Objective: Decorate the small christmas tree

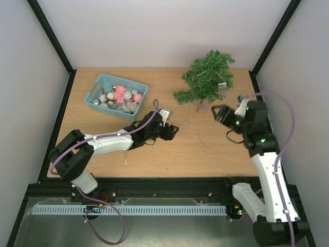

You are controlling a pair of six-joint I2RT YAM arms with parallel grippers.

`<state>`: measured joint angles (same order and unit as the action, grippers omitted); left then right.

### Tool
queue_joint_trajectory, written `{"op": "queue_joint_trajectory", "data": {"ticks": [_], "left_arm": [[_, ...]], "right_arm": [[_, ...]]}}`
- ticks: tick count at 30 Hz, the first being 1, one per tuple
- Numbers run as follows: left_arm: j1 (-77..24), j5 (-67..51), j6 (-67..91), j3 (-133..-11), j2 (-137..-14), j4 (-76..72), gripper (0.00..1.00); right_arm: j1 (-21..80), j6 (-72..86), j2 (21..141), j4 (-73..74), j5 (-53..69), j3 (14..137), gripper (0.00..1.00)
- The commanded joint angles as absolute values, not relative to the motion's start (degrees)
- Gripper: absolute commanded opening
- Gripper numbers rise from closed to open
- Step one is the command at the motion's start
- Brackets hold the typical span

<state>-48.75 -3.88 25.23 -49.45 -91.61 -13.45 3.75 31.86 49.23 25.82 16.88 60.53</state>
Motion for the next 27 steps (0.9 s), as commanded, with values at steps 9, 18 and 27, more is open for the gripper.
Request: {"op": "queue_joint_trajectory", "data": {"ticks": [9,18,27], "left_arm": [[-41.40,-7.79,29.76,-55.23,-97.65,-18.25,0.39],[-36.30,-18.27,33.59,-64.81,-109.98,-23.93,0.19],[-33.70,-24.38,37.60,-74.56,-121.37,-27.88,0.16]], "right_arm": [[3.35,53.13,49.94,2.48,21.99,27.32,0.54],[-6.15,54.70,68.51,-10.90,22.63,30.39,0.42],[-9.93,58.27,90.52,-25.03,26.11,39.22,0.34]]}}
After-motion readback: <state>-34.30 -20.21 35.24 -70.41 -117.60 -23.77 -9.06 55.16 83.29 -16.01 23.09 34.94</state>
